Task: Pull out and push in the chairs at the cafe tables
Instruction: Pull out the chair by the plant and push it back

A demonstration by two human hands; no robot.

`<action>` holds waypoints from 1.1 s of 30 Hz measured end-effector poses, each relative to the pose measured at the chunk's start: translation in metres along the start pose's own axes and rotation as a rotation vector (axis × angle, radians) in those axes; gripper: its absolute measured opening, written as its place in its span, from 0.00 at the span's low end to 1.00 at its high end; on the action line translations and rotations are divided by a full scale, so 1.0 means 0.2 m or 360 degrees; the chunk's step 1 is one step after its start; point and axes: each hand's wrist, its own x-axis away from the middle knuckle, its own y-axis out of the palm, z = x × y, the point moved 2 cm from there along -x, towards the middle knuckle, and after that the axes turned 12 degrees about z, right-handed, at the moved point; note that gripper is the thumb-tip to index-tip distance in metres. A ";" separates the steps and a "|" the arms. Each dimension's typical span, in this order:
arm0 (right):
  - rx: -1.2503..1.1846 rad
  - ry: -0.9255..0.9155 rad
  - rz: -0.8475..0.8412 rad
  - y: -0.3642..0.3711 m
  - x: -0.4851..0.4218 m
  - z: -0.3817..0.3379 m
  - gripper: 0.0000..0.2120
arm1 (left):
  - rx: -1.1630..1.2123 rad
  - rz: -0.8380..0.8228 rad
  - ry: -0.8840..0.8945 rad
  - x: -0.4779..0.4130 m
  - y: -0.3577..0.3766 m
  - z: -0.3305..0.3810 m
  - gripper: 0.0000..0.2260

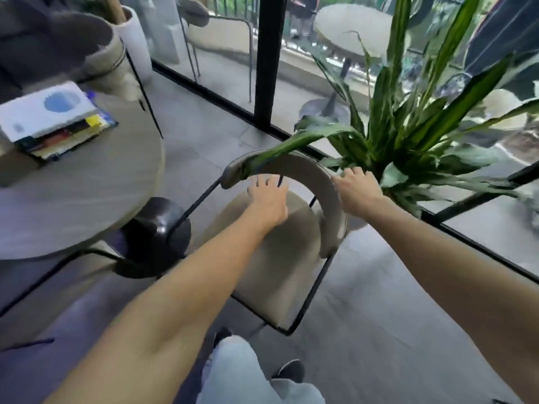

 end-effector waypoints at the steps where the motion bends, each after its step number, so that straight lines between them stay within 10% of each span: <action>1: -0.0025 -0.0069 0.0006 0.01 -0.03 0.02 0.20 | 0.0010 -0.0009 -0.0058 -0.01 0.01 0.03 0.26; 24: 0.0085 -0.1566 0.0063 0.57 -0.29 0.41 0.27 | -0.0117 -0.0126 -0.1049 -0.03 0.36 0.96 0.23; 33: 0.0191 -0.1737 0.0232 0.80 -0.25 0.43 0.33 | -0.0025 -0.0070 -0.1308 0.08 0.60 1.28 0.26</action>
